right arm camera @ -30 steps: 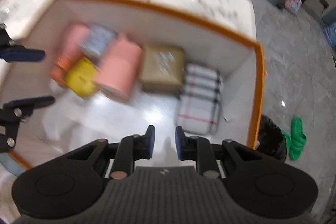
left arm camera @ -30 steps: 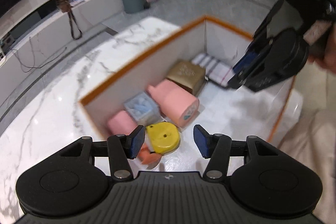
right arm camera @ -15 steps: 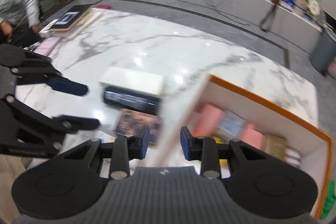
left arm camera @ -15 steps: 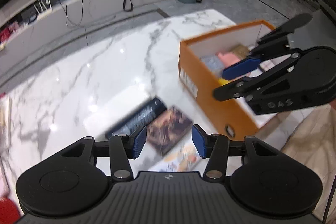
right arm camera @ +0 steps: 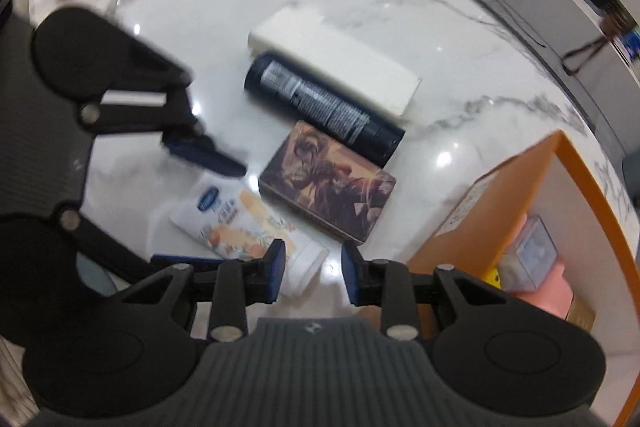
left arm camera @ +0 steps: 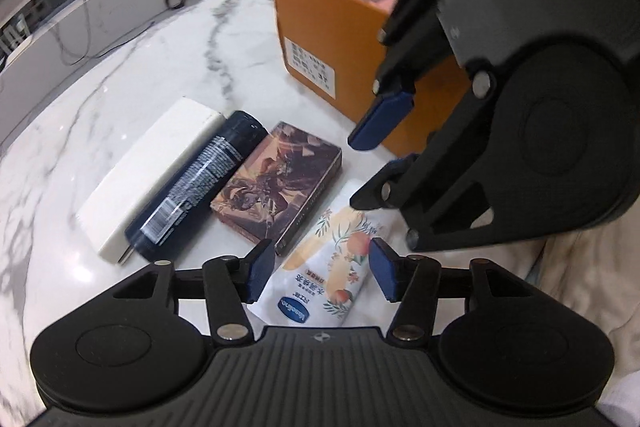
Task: Organize rigid objects
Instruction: 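Grasp the white lotion tube with the left tool while the right tool grasps the picture card box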
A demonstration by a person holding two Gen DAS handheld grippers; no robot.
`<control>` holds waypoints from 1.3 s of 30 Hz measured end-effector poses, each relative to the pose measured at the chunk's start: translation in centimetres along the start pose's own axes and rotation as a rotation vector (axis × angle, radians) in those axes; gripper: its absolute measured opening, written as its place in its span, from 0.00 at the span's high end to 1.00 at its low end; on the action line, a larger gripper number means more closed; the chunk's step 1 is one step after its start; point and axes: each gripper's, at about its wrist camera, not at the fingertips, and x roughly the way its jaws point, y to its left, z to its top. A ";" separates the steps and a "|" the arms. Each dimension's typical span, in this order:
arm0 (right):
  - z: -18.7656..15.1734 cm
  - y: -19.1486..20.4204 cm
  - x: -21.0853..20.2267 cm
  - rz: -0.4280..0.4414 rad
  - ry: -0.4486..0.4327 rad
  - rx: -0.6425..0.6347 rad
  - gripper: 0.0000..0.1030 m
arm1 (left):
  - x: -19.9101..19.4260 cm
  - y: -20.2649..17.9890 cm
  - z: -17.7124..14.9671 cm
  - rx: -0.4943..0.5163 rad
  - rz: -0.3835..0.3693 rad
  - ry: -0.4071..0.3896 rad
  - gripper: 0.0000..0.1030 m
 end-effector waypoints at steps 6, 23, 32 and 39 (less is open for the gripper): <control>1.0 -0.5 1.4 0.023 0.085 -0.085 0.73 | 2.2 1.4 -0.7 -0.052 -0.105 0.013 0.28; 2.6 -0.3 1.6 0.045 0.036 -0.067 0.73 | 1.2 2.5 -2.8 -0.133 -0.047 0.094 0.39; 4.7 -0.9 3.3 -0.018 0.065 -0.297 0.39 | -0.4 7.1 -5.6 -0.382 0.046 0.108 0.49; 6.2 -1.9 5.8 0.046 0.158 -0.371 0.28 | -1.1 8.0 -6.1 -0.379 0.028 0.063 0.48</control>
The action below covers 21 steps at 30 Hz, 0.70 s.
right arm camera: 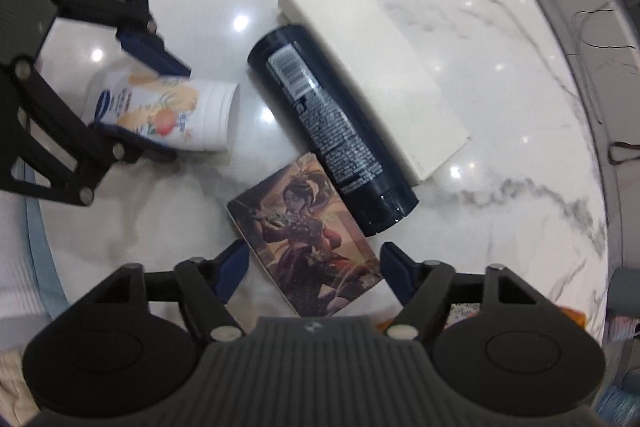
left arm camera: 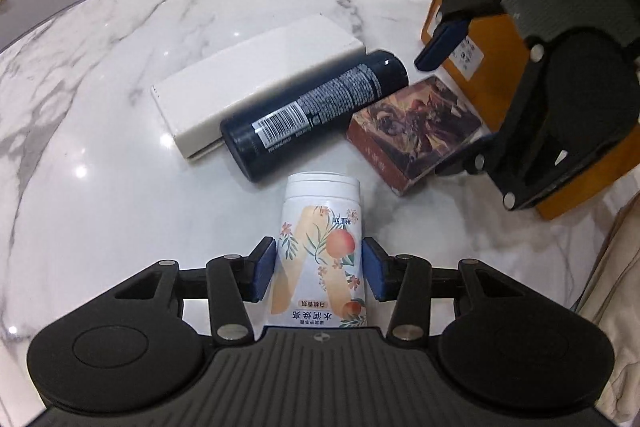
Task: Organize rigid objects
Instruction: 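Grasp the white lotion tube with the left tool while the right tool grasps the picture card box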
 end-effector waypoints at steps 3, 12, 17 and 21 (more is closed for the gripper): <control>0.3 -0.5 0.9 0.018 0.023 0.027 0.25 | 0.2 0.3 0.2 -0.006 -0.022 -0.021 0.48; 0.0 2.3 -0.2 0.017 0.076 0.243 0.37 | -0.5 0.5 0.2 0.023 -0.023 -0.025 0.46; -0.7 3.5 -1.2 0.051 0.018 0.348 0.40 | -0.1 0.6 0.3 -0.005 -0.023 -0.031 0.44; -1.1 4.2 -1.5 0.024 -0.111 0.362 0.38 | -0.3 0.8 0.1 -0.009 -0.022 -0.044 0.43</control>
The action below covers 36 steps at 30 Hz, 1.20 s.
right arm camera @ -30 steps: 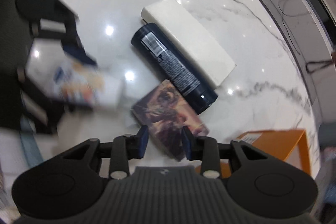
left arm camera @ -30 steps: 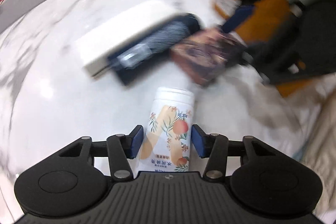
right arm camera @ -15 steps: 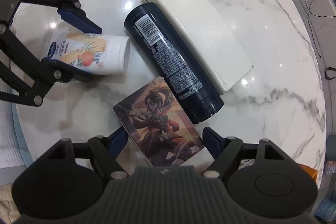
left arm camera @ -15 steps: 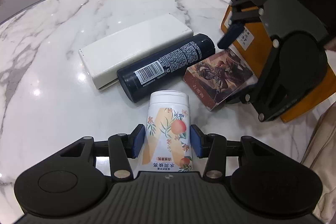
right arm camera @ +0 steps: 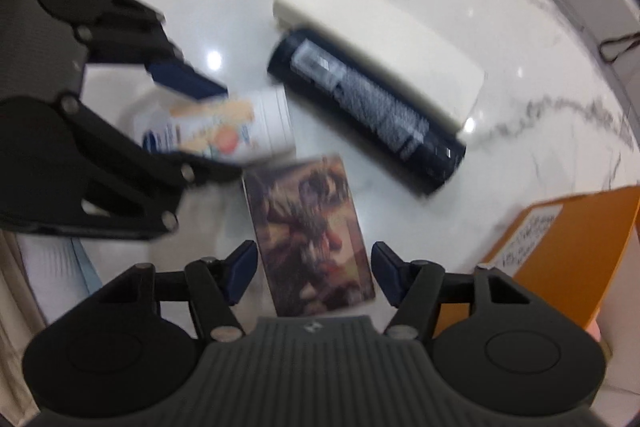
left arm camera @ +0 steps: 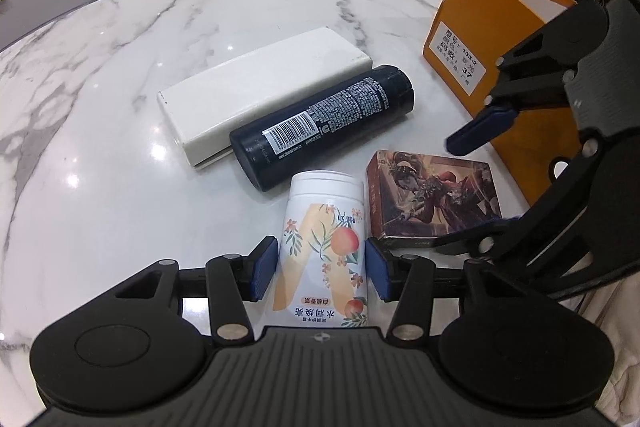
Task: Organize rigid objects
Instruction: 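Grasp the white lotion tube with the left tool while the right tool grasps the picture card box, then carry the lotion tube and card box over the orange box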
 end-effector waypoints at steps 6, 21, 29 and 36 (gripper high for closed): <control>-1.3 0.9 1.1 -0.053 -0.056 0.139 0.34 | 0.0 0.0 0.1 0.012 0.013 -0.026 0.44; -5.7 1.4 0.9 -0.020 -0.309 0.353 0.32 | 0.6 -1.0 0.0 0.113 0.066 -0.042 0.48; -5.6 1.1 1.1 -0.072 -0.333 0.338 0.41 | 0.6 -1.3 -0.1 0.090 0.099 -0.054 0.51; -5.8 0.4 0.7 -0.077 -0.372 0.380 0.42 | 0.1 -1.0 -0.1 0.056 0.145 -0.080 0.52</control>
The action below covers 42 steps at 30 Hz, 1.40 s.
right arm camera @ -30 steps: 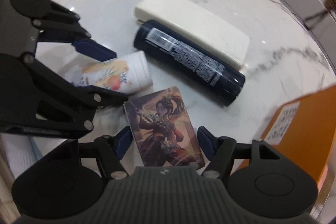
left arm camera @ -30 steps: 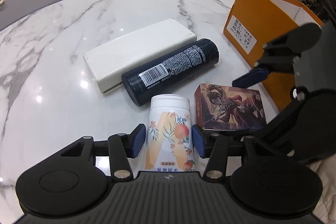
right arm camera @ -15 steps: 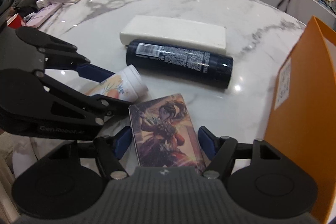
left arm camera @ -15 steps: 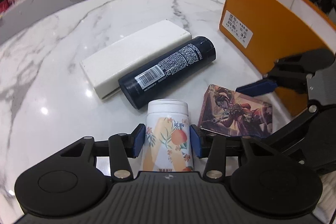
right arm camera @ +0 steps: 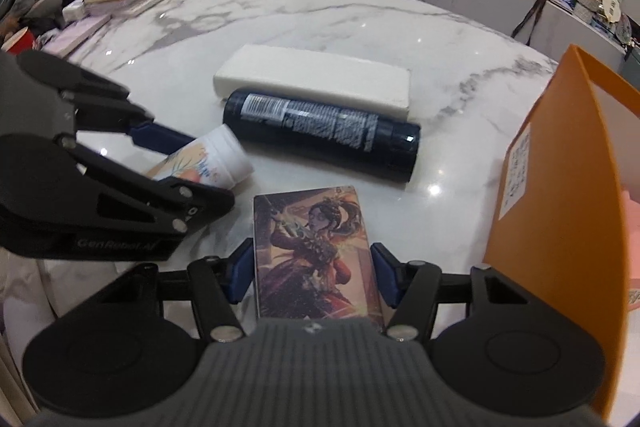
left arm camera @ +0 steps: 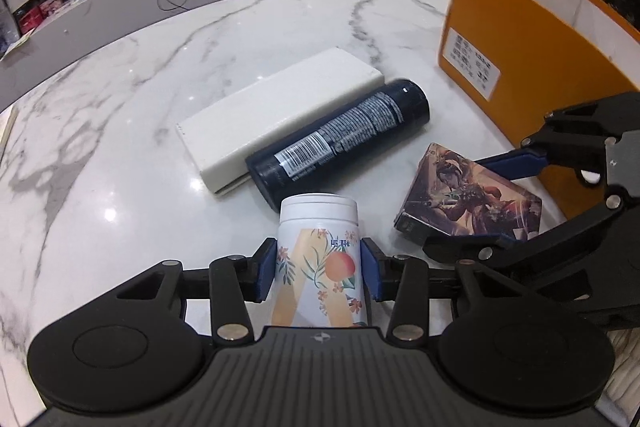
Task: Organize rigid objects
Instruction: 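Carry the lotion tube and card box over the orange box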
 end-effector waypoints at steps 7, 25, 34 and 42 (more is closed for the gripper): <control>0.8 0.2 -0.7 0.020 -0.072 0.002 0.42 | -1.5 1.1 0.4 -0.102 0.050 -0.046 0.52; 0.7 -5.8 -14.4 0.137 -0.318 0.120 0.42 | -10.6 -4.2 6.0 -0.219 0.015 -0.179 0.52; -2.2 -18.4 -18.4 -0.104 -0.127 0.268 0.42 | -10.6 -14.2 12.5 -0.033 -0.116 -0.219 0.52; -3.9 -23.7 -14.6 -0.124 0.116 0.350 0.42 | -3.8 -19.3 15.8 0.006 -0.190 -0.077 0.52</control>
